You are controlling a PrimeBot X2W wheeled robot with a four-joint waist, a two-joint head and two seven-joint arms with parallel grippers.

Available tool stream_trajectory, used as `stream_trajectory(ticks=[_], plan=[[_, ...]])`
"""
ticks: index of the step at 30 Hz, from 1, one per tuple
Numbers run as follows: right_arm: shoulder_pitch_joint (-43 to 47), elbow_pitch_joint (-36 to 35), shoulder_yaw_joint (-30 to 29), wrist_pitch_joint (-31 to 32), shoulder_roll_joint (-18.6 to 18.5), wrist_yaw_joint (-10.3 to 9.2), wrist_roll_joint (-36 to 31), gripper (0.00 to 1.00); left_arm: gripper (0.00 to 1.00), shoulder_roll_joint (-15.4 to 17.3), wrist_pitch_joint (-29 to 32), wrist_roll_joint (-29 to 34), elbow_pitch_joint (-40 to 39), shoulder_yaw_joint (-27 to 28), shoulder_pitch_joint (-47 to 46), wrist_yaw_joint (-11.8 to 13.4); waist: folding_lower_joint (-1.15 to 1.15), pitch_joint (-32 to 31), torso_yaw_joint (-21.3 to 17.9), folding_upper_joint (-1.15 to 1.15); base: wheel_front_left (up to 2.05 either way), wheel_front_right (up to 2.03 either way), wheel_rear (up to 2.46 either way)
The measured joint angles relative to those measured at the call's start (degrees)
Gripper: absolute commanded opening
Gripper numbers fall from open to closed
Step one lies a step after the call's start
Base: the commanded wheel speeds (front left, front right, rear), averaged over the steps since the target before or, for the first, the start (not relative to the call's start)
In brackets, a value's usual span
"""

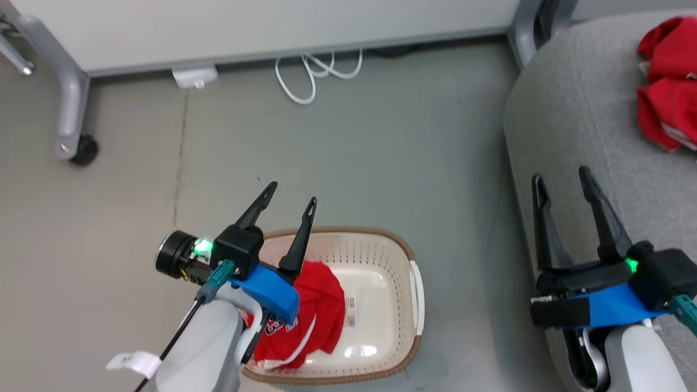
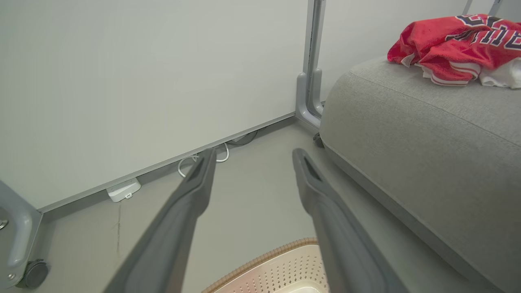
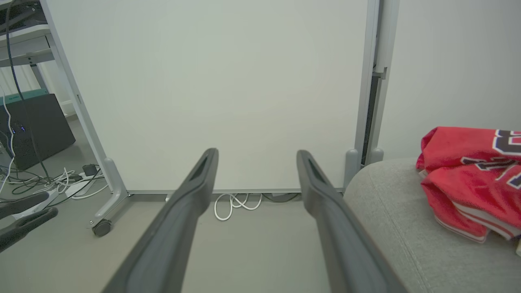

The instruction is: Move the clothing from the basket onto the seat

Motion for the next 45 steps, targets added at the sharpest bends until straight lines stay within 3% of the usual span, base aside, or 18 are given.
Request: stream_trajectory(ticks=[9, 20, 30, 35, 45], plan=[[-6.9, -2.4, 1.2, 0.0, 0.0, 0.0, -0.6, 1.0, 1.0, 4.7, 0.0, -1.1, 12.7, -11.2, -11.4, 0.0, 0.01, 11.2, -2.5, 0.0, 0.0, 0.0, 0.0], [-14.0, -5.3, 1.7, 0.0, 0.0, 0.0, -2.2, 1.0, 1.0, 5.0, 1.1, -2.9, 29.6, -26.9, -23.3, 0.0, 0.01, 24.7, -6.0, 0.0, 0.0, 0.0, 0.0], [-17.9, -7.7, 3.2, 0.0, -0.1, 0.0, -3.0, 1.0, 1.0, 6.5, 9.6, -2.6, 40.1, -40.9, -31.5, 0.0, 0.0, 34.8, -8.3, 0.0, 0.0, 0.0, 0.0], [-18.5, -9.2, 3.0, 0.0, -0.4, 0.0, -3.1, 1.0, 1.0, 8.2, 13.1, -2.3, 42.3, -45.1, -35.4, 0.0, 0.0, 38.6, -9.4, 0.0, 0.0, 0.0, 0.0], [-18.2, -11.6, 3.1, 0.0, -0.3, 0.0, -3.5, 1.0, 1.0, 9.6, 18.9, -4.7, 43.9, -45.3, -39.0, 0.0, 0.0, 44.5, -11.6, 0.0, 0.0, 0.0, 0.0]])
